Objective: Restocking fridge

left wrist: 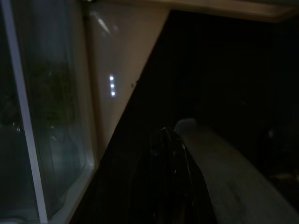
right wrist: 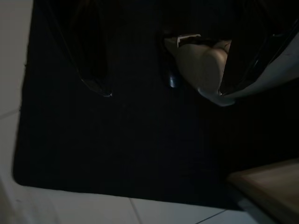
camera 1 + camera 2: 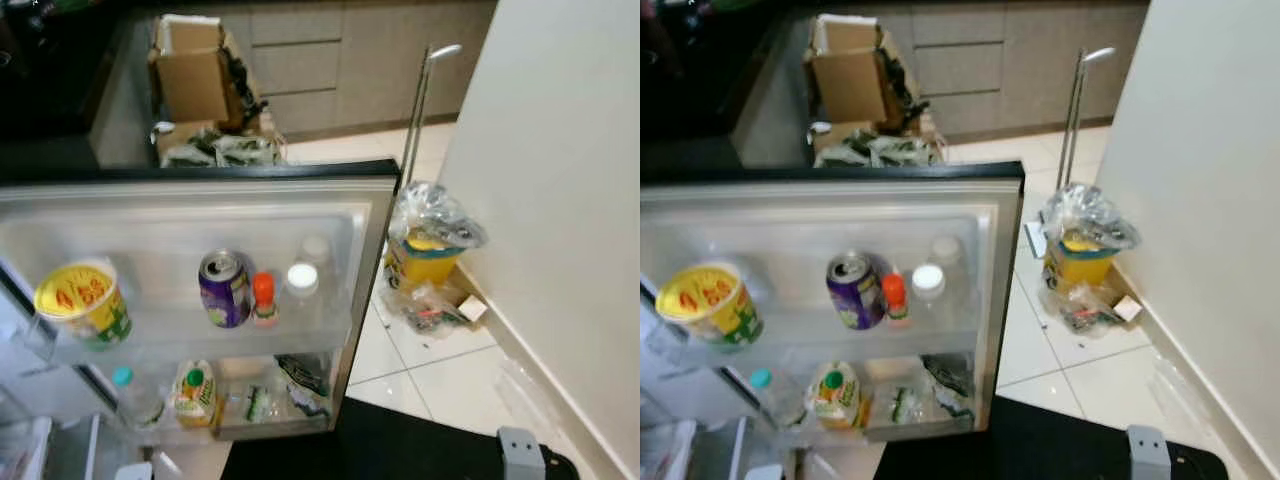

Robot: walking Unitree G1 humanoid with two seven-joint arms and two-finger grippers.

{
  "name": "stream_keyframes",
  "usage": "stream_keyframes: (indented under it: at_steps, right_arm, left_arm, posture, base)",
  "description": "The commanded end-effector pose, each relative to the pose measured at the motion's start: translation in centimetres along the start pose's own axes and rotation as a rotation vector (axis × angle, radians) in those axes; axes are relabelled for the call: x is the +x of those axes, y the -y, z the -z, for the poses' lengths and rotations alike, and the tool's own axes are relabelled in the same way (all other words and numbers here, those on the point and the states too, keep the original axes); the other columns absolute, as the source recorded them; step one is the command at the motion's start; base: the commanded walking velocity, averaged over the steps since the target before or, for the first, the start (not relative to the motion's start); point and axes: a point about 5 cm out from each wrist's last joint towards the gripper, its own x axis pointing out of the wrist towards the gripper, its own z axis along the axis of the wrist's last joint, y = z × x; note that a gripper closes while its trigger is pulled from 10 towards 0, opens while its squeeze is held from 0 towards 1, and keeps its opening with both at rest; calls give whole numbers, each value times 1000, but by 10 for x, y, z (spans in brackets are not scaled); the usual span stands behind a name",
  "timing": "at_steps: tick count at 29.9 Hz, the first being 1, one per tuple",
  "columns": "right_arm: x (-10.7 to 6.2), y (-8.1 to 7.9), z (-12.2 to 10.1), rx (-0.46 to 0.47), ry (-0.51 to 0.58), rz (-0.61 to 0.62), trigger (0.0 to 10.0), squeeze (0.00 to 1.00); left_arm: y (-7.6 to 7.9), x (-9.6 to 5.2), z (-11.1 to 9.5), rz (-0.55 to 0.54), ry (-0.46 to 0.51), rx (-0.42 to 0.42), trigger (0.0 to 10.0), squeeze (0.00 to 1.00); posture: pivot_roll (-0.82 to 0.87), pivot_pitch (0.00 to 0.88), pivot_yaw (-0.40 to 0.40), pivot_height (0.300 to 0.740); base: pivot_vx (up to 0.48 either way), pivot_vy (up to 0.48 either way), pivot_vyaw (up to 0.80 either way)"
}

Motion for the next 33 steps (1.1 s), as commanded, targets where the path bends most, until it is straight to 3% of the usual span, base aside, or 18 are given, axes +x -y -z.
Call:
stream_keyframes:
  at_steps: [1, 14, 33]
  right_arm:
    - [-2, 4, 4, 7, -4, 10, 10000, 0]
    - [-2, 4, 3, 9, -1, 12, 10000, 0]
    - [-2, 2, 3, 1, 0, -17, 10000, 0]
  left_arm:
    - [5, 0, 7, 13, -33, 10, 10000, 0]
    - [7, 1, 7, 10, -31, 17, 10000, 0]
    - [10, 0, 10, 36, -41, 44, 10000, 0]
  posture:
    - [-45, 47, -16, 715]
    - [-48, 46, -17, 715]
    - [-47, 44, -16, 740]
  base:
    - [-480, 0, 0]
    - [-480, 0, 0]
    - [0, 0, 0]
